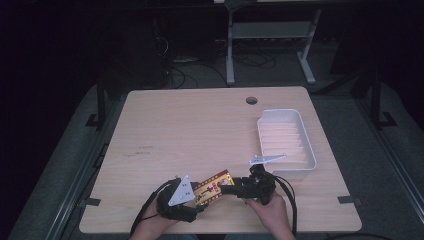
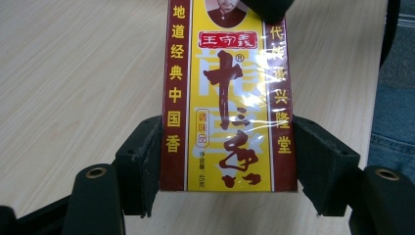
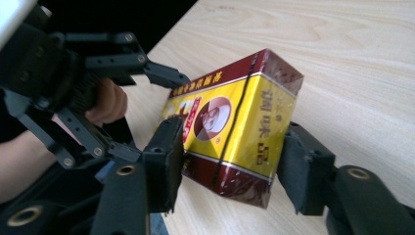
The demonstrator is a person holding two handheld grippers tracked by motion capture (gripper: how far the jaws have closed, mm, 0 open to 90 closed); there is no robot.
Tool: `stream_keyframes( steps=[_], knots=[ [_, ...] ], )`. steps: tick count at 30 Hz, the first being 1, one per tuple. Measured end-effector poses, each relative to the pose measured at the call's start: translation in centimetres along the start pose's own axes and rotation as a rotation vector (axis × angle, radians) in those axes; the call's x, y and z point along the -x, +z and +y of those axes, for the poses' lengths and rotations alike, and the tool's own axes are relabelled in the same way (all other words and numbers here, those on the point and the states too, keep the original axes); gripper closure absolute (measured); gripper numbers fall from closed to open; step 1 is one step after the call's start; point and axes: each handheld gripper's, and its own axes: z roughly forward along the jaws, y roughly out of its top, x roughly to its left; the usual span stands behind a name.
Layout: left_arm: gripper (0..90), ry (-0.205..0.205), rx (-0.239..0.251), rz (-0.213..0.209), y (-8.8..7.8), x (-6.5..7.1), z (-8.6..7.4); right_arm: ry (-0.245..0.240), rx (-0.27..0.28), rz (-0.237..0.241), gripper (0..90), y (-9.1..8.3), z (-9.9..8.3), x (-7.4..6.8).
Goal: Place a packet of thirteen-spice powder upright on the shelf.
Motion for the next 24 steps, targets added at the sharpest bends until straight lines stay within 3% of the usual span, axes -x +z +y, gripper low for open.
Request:
stream_keyframes(
  steps=[6, 14, 15, 24],
  knots=[
    [32.4, 0.015, -0.015, 0.001, 0.3, 0.2, 0.0, 0.007, 0.047, 0.059, 56.8, -0.6, 0.1, -0.2],
    [27.9, 0.038, -0.012, -0.003, 0.6, 0.5, 0.3, -0.031, 0.045, 0.058, 64.1, -1.0, 0.4, -1.3],
    [27.7, 0.037, -0.007, -0.004, 0.6, 0.5, 0.3, -0.036, 0.050, 0.075, 66.1, -1.0, 0.5, -1.4],
    [27.1, 0.000, 0.022, -0.044, 0.5, 0.1, 0.3, -0.125, 0.039, 0.042, 67.3, -1.6, 1.1, -2.6]
  ],
)
